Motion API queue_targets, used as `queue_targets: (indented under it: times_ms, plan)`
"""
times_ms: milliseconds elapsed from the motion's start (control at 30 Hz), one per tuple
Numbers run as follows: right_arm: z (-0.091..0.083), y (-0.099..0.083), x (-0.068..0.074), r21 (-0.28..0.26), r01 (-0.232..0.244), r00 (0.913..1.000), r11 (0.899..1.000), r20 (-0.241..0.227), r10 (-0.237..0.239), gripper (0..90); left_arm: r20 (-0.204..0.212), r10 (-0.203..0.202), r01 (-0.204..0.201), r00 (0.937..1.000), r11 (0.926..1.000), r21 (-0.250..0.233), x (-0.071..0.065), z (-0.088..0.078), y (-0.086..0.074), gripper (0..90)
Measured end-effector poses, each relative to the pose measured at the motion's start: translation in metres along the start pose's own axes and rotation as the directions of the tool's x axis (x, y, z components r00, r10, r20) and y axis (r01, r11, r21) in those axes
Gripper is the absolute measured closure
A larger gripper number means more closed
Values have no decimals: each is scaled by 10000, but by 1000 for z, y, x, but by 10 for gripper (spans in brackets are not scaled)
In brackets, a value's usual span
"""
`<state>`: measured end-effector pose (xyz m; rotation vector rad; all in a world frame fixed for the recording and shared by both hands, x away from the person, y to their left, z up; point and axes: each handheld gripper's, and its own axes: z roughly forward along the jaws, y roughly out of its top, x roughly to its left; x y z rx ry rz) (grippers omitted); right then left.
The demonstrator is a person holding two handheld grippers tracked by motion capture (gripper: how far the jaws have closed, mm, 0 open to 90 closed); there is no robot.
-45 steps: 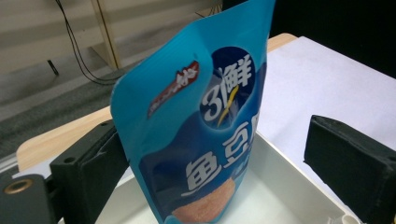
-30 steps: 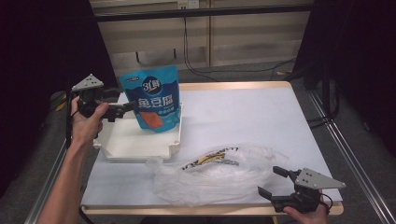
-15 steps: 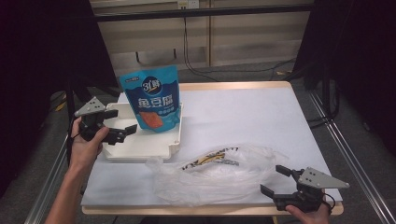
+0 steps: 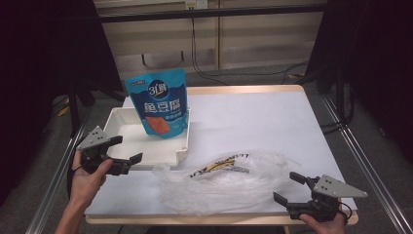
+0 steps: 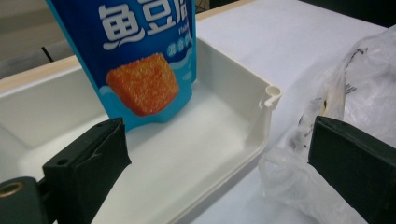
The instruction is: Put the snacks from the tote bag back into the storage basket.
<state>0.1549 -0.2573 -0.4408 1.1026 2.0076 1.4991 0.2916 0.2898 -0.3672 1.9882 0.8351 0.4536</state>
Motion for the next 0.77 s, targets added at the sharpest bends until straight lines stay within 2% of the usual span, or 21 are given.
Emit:
queue_targets:
  times_ms: [267,367,400,433,467,567,633,667,733,767]
  plan:
    - [0,0,-1,-24,48,10000,10000,26,-48,127,-39,-482,483,9988,9987,170,-14,-3,-28,45]
    - [0,0,-1,10,53,10000,10000,30,-53,128,-60,-518,520,9986,9983,263,-19,-2,-41,45]
    - [0,0,-1,13,55,10000,10000,49,-55,128,110,-692,691,9975,9976,82,-19,-1,-46,44]
    - [0,0,-1,13,43,10000,10000,48,-43,128,77,-866,867,9962,9962,-12,-19,0,-51,37]
    - [0,0,-1,-10,37,10000,10000,85,-36,128,-175,-894,894,9958,9960,13,-19,2,-56,37]
    - [0,0,-2,-12,0,9999,10000,131,0,128,-200,-1138,1139,9933,9935,-3,-21,5,-66,40]
    - [0,0,-2,-10,47,9999,10000,136,-47,128,-347,-1530,1520,9876,9879,-292,-25,5,-71,35]
    - [0,0,-2,-2,45,9999,10000,142,-45,128,-440,-1413,1404,9890,9898,-231,-26,6,-73,34]
    - [0,1,-2,20,79,9998,10000,156,-79,128,-344,-1081,1081,9935,9941,-26,-28,8,-76,35]
    - [0,1,-2,2,81,9998,10000,162,-81,128,-365,-1068,1069,9936,9943,-7,-29,8,-77,34]
